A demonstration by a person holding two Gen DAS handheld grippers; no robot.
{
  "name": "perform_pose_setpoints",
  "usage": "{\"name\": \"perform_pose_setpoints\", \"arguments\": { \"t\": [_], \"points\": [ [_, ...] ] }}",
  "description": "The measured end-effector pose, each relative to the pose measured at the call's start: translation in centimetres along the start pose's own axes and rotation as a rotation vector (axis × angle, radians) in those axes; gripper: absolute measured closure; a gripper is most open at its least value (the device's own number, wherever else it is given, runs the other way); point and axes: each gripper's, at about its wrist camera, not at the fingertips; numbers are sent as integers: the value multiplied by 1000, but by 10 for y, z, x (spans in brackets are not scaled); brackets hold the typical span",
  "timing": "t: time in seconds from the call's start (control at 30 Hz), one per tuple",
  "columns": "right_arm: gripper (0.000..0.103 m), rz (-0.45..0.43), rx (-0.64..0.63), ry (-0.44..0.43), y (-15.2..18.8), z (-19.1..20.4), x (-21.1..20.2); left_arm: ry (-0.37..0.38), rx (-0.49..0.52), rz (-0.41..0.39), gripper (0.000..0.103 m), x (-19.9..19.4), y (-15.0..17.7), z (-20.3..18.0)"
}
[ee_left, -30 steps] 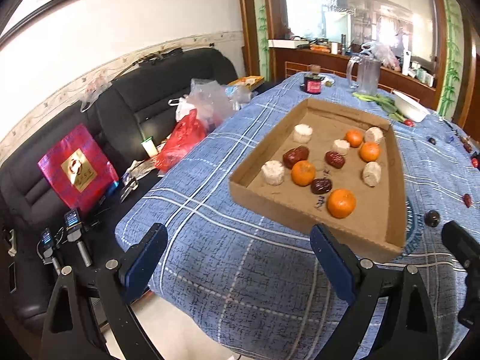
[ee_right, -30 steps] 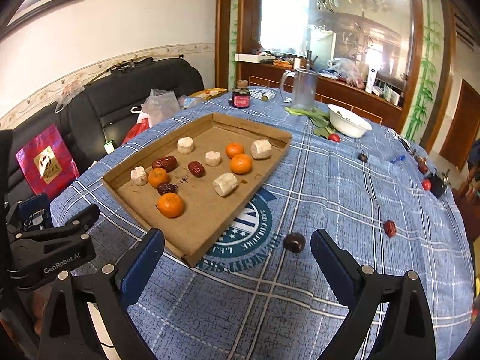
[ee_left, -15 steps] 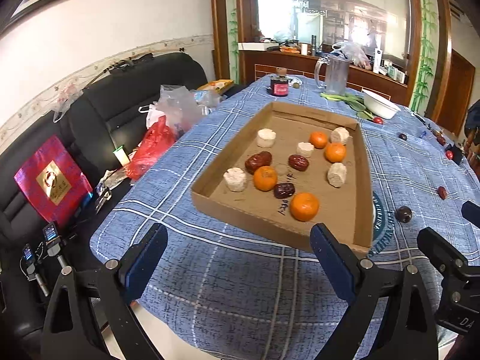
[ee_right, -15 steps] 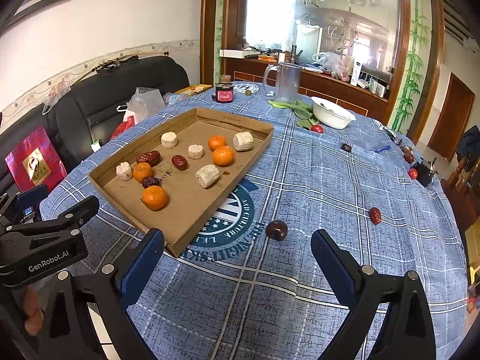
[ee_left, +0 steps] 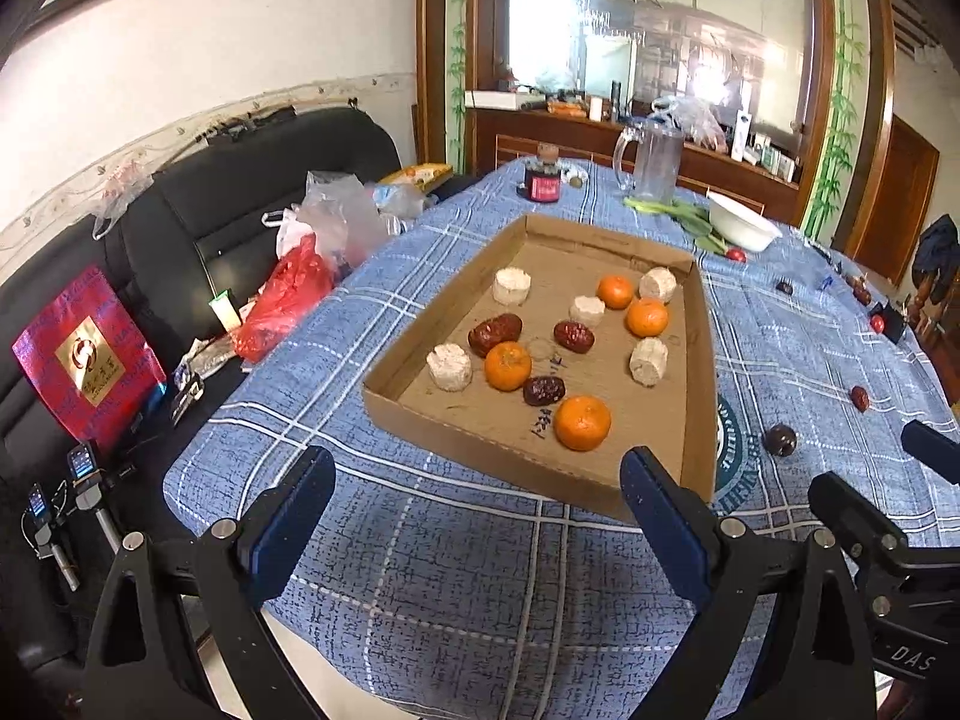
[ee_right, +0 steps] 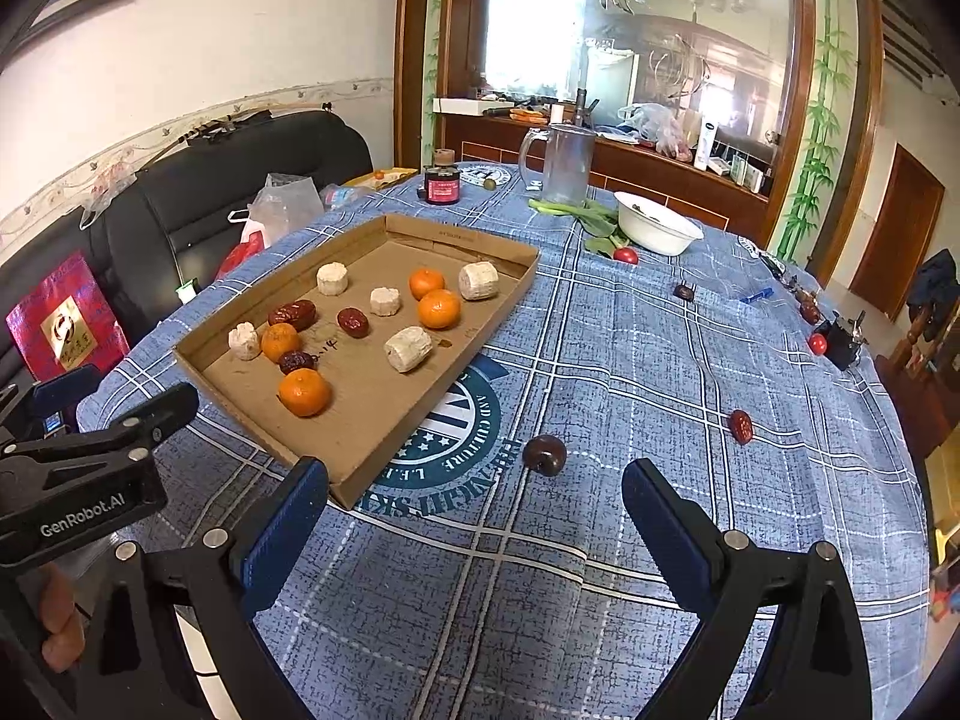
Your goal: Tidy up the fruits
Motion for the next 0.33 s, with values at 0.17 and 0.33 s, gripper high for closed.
{"name": "perform_pose_setpoints", "arguments": {
  "t": [0.17, 0.33],
  "points": [
    [3, -3, -2, 4, 0, 1, -1, -1, 7, -2, 7, -1, 0, 0],
    [3, 1, -9, 7, 0, 2, 0, -13, -3, -1, 7, -2, -1, 2]
  ]
}}
Point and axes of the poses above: each gripper's, at about its wrist camera, not at the fingertips, and x roughly the way its jaws point, z to its left, y to its underside
